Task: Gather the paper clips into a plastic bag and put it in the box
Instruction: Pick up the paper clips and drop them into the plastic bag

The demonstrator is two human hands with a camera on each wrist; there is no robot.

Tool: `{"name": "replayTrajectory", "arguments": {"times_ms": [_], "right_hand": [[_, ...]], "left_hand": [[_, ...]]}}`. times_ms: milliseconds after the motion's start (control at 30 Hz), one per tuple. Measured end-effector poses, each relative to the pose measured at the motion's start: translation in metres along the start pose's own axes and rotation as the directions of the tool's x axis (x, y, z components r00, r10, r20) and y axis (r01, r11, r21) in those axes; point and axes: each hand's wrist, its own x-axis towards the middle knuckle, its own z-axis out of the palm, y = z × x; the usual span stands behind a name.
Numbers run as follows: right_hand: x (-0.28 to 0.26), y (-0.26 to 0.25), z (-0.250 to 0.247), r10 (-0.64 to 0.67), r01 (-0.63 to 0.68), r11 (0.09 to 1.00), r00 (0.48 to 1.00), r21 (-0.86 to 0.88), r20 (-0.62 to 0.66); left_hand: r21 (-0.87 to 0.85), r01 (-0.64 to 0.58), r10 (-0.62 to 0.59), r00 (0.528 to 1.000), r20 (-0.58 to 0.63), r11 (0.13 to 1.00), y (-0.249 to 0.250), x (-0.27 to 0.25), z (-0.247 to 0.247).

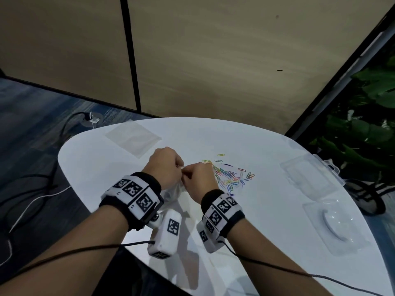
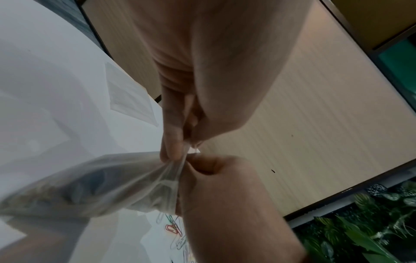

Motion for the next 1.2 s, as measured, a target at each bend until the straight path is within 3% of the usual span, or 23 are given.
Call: {"name": "replayTrajectory", "arguments": {"times_ms": [67,133,200,267,300,367,433,533,667,833,967,1067,1200], "right_hand": [[0.001,-0.005,-0.012,-0.053,0.073,0.988,0.988,-0.134,0.148],[0.003,-0.004,-0.025,-0.089,0.122,0.983,0.97,-0.137,0.225],[0.004,0.002,-0.038,-0.103,0.097,0.994,0.982,0.045,0.161],[0.006,0.015,-0.052,-0.019,0.015,0.951,1.0,0.309,0.012],[0.009,0.026,-0.059,0.034,-0.017,0.938,0.998,0.346,-0.045],[0.017,0.062,-0.069,0.118,-0.103,0.985,0.988,0.139,-0.104],[0.025,0.104,-0.076,0.218,-0.222,0.954,0.975,-0.203,-0.041],[0.026,0.15,-0.081,0.35,-0.303,0.878,0.934,-0.371,0.067],[0.013,0.168,-0.077,0.361,-0.254,0.852,0.918,-0.458,0.162],[0.006,0.16,-0.047,0.188,-0.105,0.881,0.972,-0.46,0.138],[0.011,0.152,-0.035,0.066,0.009,0.811,0.992,-0.585,0.106],[0.012,0.147,-0.039,0.124,-0.058,0.786,0.99,-0.615,0.066],[0.009,0.159,-0.06,0.339,-0.344,0.879,0.938,-0.33,-0.074]], "left_hand": [[0.0,-0.002,0.002,1.0,0.018,1.0,0.0,0.001,0.001],[0.004,0.003,-0.003,1.0,0.01,1.0,0.0,0.003,0.001],[0.008,0.003,-0.003,1.0,-0.008,1.0,0.0,0.004,-0.001],[0.007,0.004,-0.003,1.0,-0.01,1.0,-0.002,0.005,-0.002],[0.007,0.004,-0.004,1.0,-0.007,1.0,-0.003,0.004,-0.002],[0.012,0.008,-0.008,1.0,-0.001,1.0,-0.004,0.004,-0.002],[0.016,0.01,-0.01,1.0,0.009,1.0,-0.004,0.003,-0.003],[0.03,0.003,-0.004,1.0,0.025,1.0,-0.004,0.003,-0.004],[0.035,-0.003,0.002,1.0,0.024,0.999,-0.003,0.005,-0.002],[0.051,-0.005,0.004,1.0,0.003,0.999,0.0,0.005,0.0],[0.076,-0.01,0.009,1.0,0.012,0.997,0.002,0.003,0.001],[0.085,-0.007,0.006,1.0,0.014,0.996,0.001,0.002,0.0],[0.093,-0.013,0.011,1.0,0.026,0.996,0.003,0.002,0.0]]}}
